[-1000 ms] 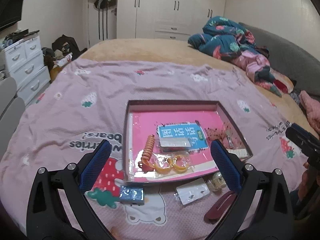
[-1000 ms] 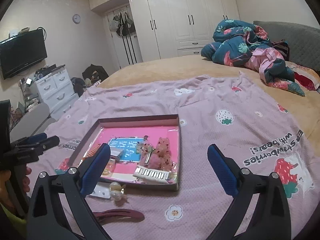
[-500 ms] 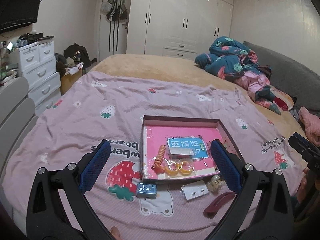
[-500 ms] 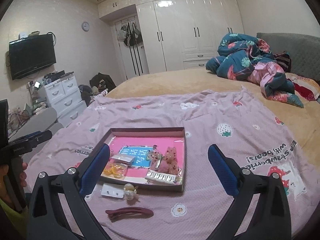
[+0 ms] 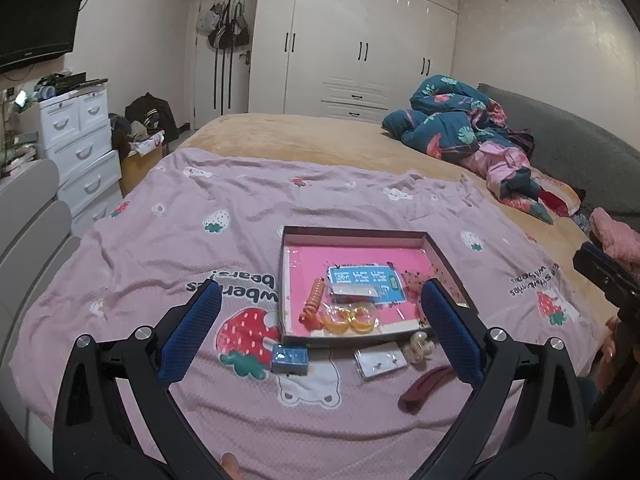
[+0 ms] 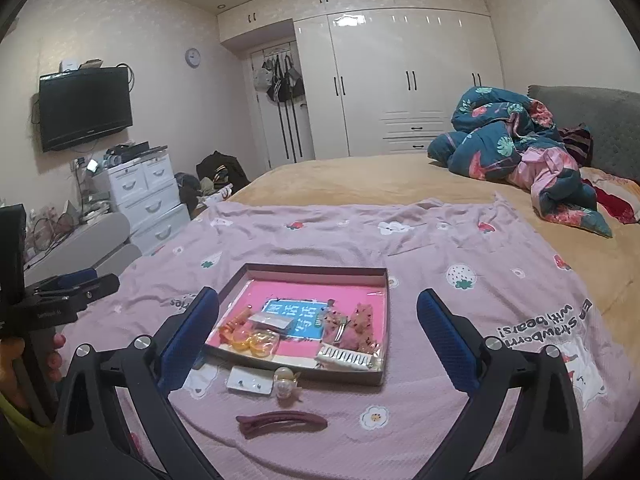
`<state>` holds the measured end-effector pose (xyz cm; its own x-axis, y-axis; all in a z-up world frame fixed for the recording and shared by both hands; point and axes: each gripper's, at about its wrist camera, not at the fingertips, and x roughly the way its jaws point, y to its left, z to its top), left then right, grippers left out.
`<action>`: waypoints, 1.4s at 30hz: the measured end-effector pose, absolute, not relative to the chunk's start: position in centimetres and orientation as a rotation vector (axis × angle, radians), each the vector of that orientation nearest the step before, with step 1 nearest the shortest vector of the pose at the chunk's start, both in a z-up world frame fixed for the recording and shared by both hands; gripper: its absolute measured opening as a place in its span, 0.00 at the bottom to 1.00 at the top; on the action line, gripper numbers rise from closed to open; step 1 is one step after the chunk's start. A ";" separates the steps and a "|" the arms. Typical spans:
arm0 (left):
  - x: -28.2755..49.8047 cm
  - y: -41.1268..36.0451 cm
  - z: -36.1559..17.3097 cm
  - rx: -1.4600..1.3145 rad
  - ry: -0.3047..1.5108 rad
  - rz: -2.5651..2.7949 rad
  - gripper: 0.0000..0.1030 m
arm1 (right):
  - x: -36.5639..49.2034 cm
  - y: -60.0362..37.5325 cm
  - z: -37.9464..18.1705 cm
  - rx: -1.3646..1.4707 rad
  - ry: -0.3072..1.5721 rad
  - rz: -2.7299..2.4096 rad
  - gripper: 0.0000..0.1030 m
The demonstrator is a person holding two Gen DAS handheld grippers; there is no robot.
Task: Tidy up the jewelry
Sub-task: 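Move the left tool toward the blue packet while the right tool approaches the pearl claw clip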
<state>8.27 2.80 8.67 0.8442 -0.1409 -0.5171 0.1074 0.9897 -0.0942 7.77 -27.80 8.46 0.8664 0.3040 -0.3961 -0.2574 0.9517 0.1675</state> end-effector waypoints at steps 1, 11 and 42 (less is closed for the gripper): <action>8.0 2.7 8.6 -0.057 0.551 -0.131 0.91 | 7.6 -27.6 8.5 0.105 0.432 0.298 0.96; 6.7 2.5 7.2 -0.028 0.584 -0.126 0.91 | 6.6 -27.0 8.0 0.077 0.447 0.317 0.96; 5.1 2.9 1.4 -0.008 0.738 -0.121 0.91 | 5.6 -24.6 0.8 0.003 0.641 0.369 0.96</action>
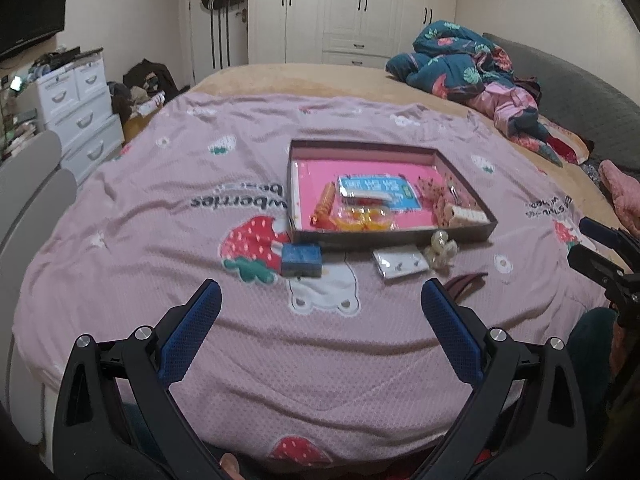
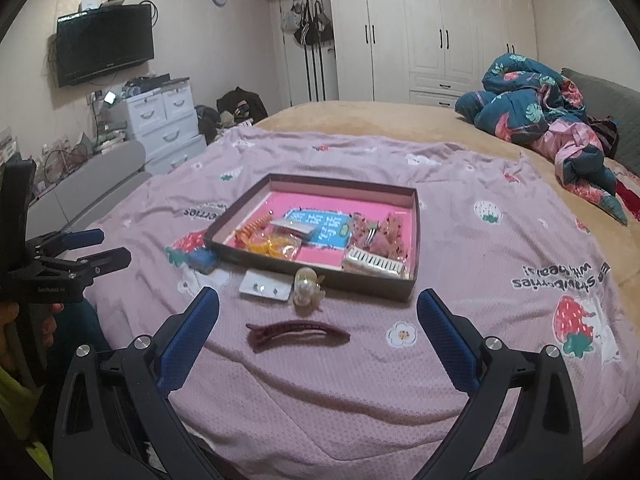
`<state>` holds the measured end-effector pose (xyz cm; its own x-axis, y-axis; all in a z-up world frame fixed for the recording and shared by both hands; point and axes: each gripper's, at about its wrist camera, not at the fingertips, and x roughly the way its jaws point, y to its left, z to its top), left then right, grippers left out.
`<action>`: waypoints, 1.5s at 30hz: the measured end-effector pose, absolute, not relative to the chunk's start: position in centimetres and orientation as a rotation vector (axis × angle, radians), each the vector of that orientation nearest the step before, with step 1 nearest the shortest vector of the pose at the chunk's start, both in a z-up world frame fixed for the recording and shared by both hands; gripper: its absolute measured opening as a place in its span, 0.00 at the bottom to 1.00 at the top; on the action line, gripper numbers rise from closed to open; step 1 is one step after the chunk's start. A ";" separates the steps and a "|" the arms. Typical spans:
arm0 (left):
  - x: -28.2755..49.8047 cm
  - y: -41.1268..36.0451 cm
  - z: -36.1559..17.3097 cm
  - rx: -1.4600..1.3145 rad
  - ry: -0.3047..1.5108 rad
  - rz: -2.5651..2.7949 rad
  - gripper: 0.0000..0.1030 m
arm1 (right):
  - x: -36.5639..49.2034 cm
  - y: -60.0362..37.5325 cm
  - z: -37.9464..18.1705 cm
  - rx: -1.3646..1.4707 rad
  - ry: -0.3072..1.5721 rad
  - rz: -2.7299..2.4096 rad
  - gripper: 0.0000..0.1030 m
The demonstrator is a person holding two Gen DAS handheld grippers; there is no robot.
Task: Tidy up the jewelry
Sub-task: 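Move the left tool toward the blue packet while the right tool approaches the pearl claw clip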
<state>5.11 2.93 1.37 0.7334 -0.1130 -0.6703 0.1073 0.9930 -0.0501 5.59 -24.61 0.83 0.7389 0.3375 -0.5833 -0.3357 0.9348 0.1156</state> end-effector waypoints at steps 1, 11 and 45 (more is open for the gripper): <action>5.1 2.7 0.9 -0.007 0.749 -0.126 0.91 | 5.7 -24.7 0.5 0.004 0.651 0.366 0.96; 5.9 1.3 -3.0 0.032 0.843 -0.149 0.91 | 6.6 -24.6 -2.2 0.004 0.724 0.361 0.96; 14.0 5.4 -6.6 -0.096 0.912 -0.017 0.91 | 16.0 -20.2 -7.4 0.093 0.907 0.460 0.78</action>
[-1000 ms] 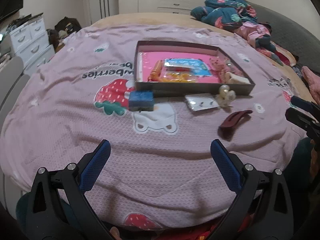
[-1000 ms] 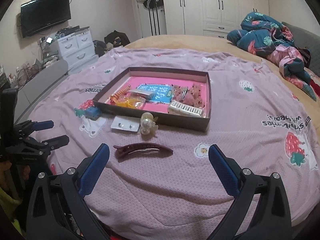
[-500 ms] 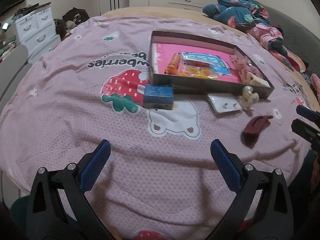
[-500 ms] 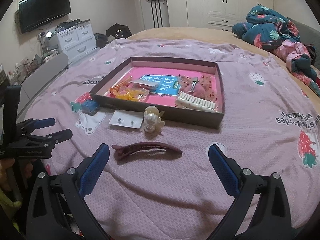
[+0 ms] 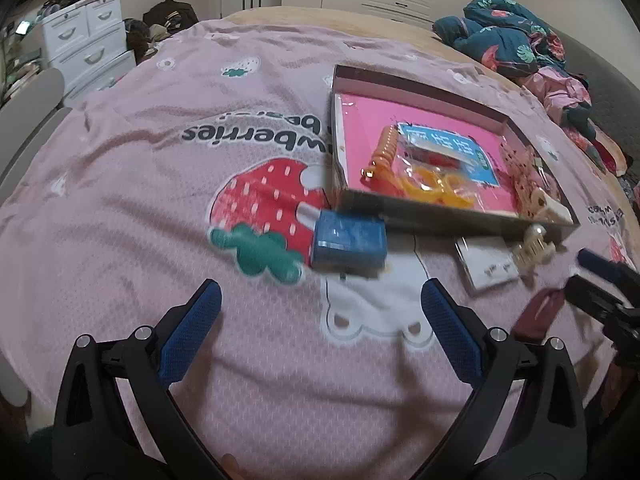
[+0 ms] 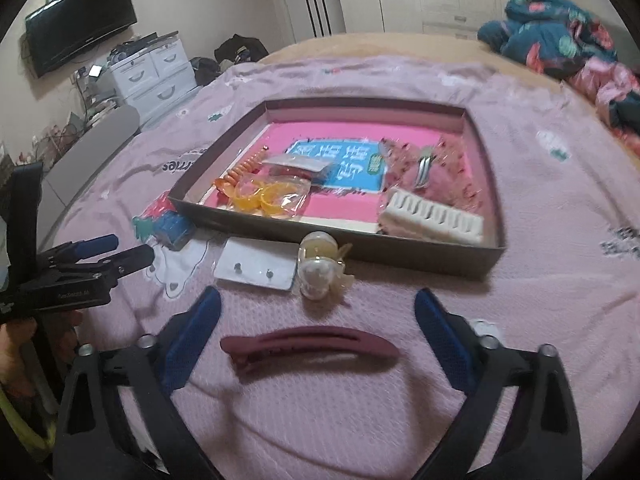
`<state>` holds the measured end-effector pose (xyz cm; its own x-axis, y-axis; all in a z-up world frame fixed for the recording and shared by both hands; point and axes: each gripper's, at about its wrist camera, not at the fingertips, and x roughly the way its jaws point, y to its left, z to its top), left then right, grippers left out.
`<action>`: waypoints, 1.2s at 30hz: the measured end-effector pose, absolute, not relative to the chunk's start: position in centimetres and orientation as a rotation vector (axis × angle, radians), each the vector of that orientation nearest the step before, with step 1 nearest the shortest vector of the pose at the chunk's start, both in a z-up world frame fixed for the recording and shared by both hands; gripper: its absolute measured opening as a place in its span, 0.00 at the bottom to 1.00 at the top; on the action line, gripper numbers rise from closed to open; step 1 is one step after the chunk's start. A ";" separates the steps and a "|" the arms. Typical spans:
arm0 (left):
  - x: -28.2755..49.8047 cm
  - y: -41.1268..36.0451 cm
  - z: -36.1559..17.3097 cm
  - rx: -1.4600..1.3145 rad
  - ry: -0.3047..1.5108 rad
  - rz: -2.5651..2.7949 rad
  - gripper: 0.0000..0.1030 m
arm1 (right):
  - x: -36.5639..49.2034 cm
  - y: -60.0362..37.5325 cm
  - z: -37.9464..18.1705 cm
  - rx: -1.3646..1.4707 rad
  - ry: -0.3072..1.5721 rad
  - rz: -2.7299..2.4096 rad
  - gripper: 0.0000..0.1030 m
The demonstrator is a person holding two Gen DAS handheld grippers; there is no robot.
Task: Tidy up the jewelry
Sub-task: 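Move the left tool toward the blue packet while the right tool approaches the pearl claw clip, then grasp the blue packet with the left tool while the right tool grasps the pearl claw clip, then lower the blue packet into the box with the left tool while the right tool places the pearl clip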
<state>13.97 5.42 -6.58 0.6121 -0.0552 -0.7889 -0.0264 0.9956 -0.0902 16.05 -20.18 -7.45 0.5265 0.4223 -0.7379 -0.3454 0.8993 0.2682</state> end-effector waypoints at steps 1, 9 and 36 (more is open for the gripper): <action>14.3 5.4 -6.6 -0.097 0.916 -0.020 0.91 | 16.5 -20.1 -7.7 0.115 0.921 0.472 0.76; 16.2 4.6 -7.2 -0.100 0.919 -0.047 0.91 | 18.6 -19.8 -8.9 0.202 0.971 0.472 0.51; 13.1 2.7 -5.5 -0.049 0.873 -0.135 0.36 | 12.5 -24.8 -4.1 0.181 0.793 0.444 0.32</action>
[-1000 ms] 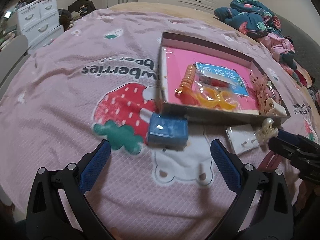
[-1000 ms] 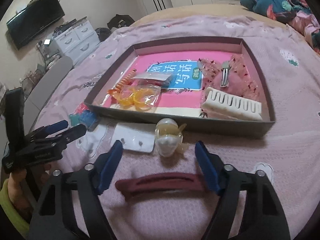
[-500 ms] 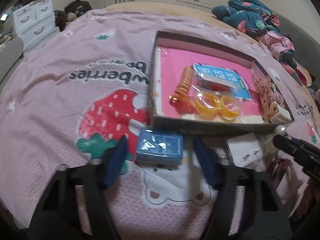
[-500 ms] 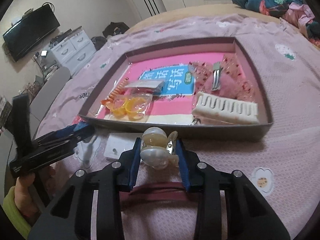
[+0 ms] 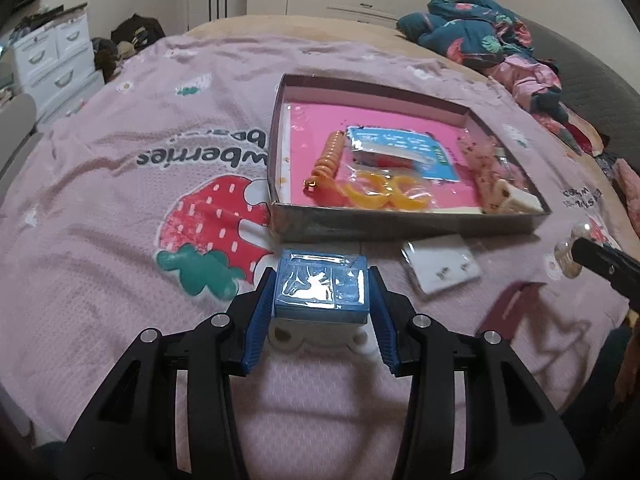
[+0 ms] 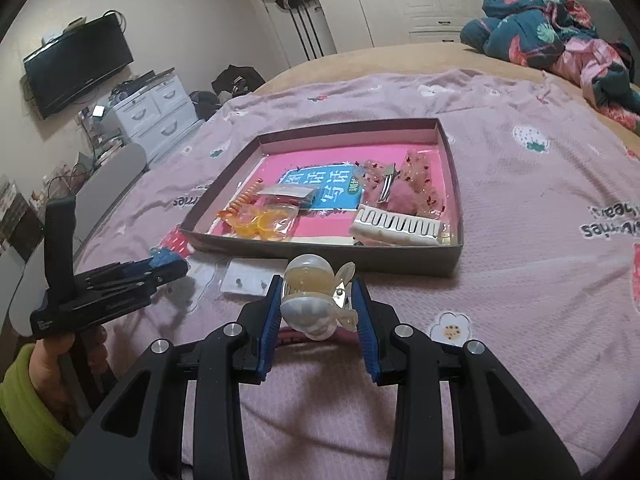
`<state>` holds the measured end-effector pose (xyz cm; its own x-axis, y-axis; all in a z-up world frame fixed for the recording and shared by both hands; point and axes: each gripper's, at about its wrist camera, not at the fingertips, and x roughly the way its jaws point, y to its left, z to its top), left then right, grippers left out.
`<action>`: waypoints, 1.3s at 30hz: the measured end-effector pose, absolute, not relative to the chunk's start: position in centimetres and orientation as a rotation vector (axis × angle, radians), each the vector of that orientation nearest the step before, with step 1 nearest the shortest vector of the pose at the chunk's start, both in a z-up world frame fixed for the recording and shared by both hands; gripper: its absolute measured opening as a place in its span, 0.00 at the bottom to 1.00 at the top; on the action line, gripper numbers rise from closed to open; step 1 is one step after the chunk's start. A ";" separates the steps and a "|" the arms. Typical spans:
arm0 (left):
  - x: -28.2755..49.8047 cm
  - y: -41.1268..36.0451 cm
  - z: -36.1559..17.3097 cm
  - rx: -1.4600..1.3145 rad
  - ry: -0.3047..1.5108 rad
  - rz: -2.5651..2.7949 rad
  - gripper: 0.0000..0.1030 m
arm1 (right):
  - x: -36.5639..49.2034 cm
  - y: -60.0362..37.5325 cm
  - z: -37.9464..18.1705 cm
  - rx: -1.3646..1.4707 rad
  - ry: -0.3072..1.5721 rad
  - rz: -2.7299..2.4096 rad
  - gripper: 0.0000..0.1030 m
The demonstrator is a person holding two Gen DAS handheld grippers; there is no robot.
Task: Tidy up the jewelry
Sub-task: 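Lower the blue packet into the box with the left tool while the right tool places the pearl clip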
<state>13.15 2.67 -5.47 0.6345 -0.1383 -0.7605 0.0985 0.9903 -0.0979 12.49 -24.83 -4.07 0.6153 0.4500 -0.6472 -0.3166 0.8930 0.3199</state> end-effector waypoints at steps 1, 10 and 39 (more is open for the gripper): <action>12.6 2.6 -5.1 -0.053 0.864 -0.144 0.36 | 12.3 -24.9 -3.9 0.180 0.787 0.447 0.32; 10.0 2.1 -1.9 -0.083 0.807 -0.195 0.36 | 9.7 -24.3 -0.8 0.152 0.710 0.495 0.32; 19.6 -1.6 4.5 -0.025 0.692 -0.233 0.36 | 16.9 -23.6 3.8 0.114 0.612 0.449 0.32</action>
<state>19.57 -1.63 4.52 0.7449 -0.2208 -0.6296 0.2040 0.9738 -0.1001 16.92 -23.58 3.80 0.7258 0.4392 -0.5295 -0.3729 0.8980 0.2336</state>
